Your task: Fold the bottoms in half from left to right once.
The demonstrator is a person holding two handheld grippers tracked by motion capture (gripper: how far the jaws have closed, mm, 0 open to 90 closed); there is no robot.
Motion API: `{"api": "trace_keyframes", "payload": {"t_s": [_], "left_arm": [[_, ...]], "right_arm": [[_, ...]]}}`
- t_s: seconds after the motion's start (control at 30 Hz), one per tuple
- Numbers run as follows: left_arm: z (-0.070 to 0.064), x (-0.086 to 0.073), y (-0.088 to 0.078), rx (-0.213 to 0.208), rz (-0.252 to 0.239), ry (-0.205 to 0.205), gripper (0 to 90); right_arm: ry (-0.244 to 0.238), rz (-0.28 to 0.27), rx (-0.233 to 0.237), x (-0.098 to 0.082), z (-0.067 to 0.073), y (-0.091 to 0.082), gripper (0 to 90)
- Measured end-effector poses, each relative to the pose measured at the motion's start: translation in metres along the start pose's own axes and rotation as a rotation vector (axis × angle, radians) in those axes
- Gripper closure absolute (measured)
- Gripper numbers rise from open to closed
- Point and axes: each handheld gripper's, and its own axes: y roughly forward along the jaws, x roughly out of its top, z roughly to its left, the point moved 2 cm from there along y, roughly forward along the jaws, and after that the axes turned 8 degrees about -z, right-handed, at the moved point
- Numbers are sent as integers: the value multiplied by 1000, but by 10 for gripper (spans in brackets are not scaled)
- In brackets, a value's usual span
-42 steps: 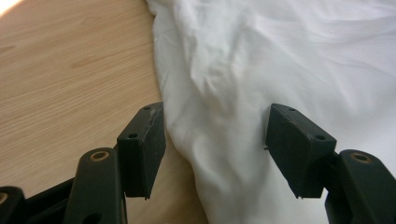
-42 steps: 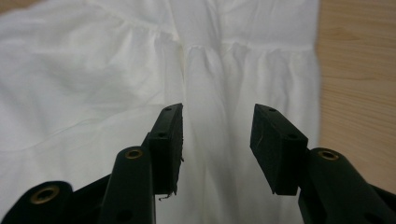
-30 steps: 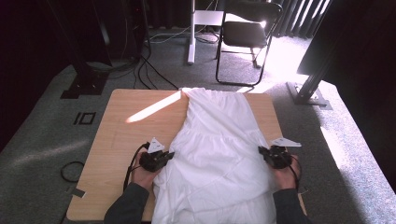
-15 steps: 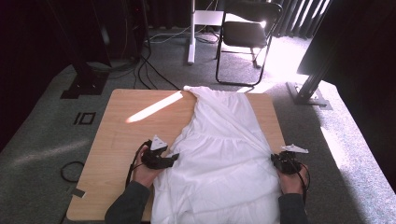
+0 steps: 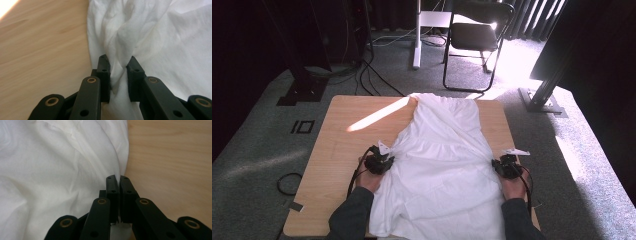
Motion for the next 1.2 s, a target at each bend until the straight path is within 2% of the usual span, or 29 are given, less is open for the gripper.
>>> {"api": "trace_keyframes", "payload": {"t_s": [0.1, 0.2, 0.23, 0.3, 0.33, 0.4, 0.47, 0.53, 0.57, 0.63, 0.7, 0.77, 0.8, 0.83, 0.87, 0.9, 0.97, 1.0, 1.03, 1.07, 1.2], "left_arm": [[23, 1, 4, 44, 9, -40, 781], [33, 1, 6, 45, 10, -75, 749], [35, 1, 5, 42, 9, -84, 692], [35, 1, 0, 41, 12, -93, 585], [34, 3, -7, 39, -1, -94, 558], [32, 7, -21, 31, -46, -97, 526], [28, 10, -33, 27, -74, -96, 508], [22, 10, -42, 15, -87, -82, 503], [18, 8, -46, 11, -91, -75, 501], [9, 2, -49, -28, -80, -60, 501], [0, -6, -49, -46, -53, -43, 500], [-10, -15, -49, -88, -33, -37, 500], [-10, -15, -49, -88, -33, -37, 499], [-19, -24, -50, -105, -21, -16, 499], [-22, -28, -52, -114, -20, -10, 491], [-26, -32, -54, -119, -21, -6, 488], [-31, -38, -58, -123, -12, 0, 481], [-31, -38, -58, -123, -12, 0, 480], [-40, -47, -63, -129, 4, 21, 480], [-43, -50, -66, -132, 2, 27, 471], [-49, -59, -77, -129, -5, 42, 464]], "right_arm": [[-36, 5, 17, 13, 14, 17, 871], [-49, 8, 13, 25, 22, 32, 869], [-55, 18, 5, 28, 24, 35, 841], [-58, 35, -30, 34, 25, 36, 664], [-47, 24, -35, 36, 27, 33, 621], [-18, -44, -19, 42, 35, 16, 547], [-36, -93, 29, 45, 47, 1, 528], [-56, -109, 139, 44, 62, -7, 500], [-66, -106, 176, 41, 68, -9, 501], [-88, -77, 203, 33, 77, -7, 501], [-98, -47, 210, 25, 81, -1, 516], [-101, 3, 236, 15, 83, 3, 636], [-101, 3, 236, 15, 83, 3, 636], [-108, 23, 245, 10, 84, 3, 705], [-129, 25, 243, 1, 84, -7, 814], [-122, 10, 252, -2, 84, -15, 835], [-121, -1, 263, -8, 83, -29, 848], [-121, -1, 263, -8, 83, -29, 848], [-129, -6, 261, -11, 81, -37, 859], [-130, 0, 252, -23, 76, -53, 875], [-103, 2, 213, -48, 61, -82, 885]]}}
